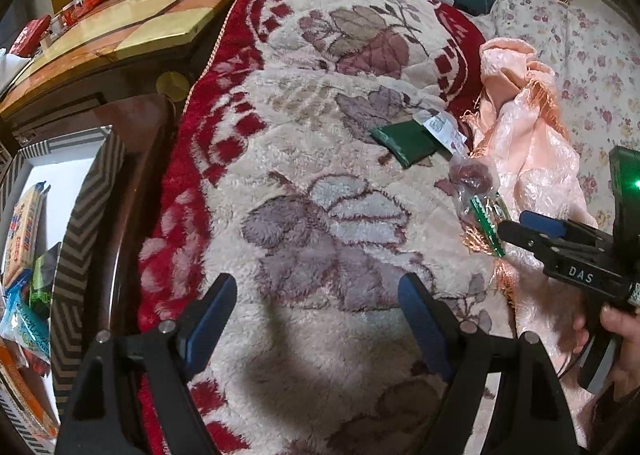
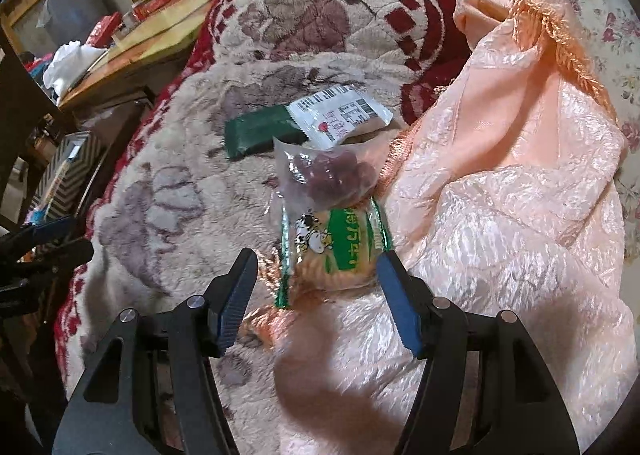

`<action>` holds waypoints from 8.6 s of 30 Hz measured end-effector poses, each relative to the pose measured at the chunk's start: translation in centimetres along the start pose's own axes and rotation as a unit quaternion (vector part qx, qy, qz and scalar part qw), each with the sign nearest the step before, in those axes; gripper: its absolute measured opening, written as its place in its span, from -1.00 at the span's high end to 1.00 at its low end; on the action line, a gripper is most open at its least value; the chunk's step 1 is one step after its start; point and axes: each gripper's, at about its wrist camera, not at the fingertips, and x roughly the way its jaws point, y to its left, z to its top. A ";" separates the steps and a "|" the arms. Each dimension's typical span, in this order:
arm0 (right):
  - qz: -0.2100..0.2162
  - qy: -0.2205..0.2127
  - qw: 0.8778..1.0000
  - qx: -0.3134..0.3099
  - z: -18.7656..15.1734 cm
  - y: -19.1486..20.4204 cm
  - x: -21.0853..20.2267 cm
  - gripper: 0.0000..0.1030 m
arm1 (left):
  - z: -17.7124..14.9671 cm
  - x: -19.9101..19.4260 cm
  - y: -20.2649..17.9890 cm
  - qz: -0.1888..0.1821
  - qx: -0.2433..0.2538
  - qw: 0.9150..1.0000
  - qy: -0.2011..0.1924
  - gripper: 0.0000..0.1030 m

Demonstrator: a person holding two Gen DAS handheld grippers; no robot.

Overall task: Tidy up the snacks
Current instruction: 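Grasp the green-striped nut bag with right gripper while left grasps the dark green packet, then carry the nut bag with right gripper while left carries the dark green packet over the tray, then lower both packets into the tray and open both grippers, then move both grippers back over the blanket toward the remaining packets, then grasp the clear plastic bag with right gripper while left grasps the white packet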

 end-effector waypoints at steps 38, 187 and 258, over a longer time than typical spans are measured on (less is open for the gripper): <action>0.117 -0.045 0.985 0.116 -1.5 -3.5 -2.3 0.62 | 12.4 13.4 -11.0 -0.046 0.237 0.969 0.047 -0.64; 0.172 -0.041 0.983 -0.052 -2.2 16.2 -5.9 -0.03 | -4.5 -9.3 7.9 0.076 -0.085 0.987 -0.108 -0.67; 0.104 -0.030 0.981 0.159 -2.7 -4.0 -0.3 0.27 | 14.0 16.7 -18.1 0.005 0.088 0.994 0.060 -0.66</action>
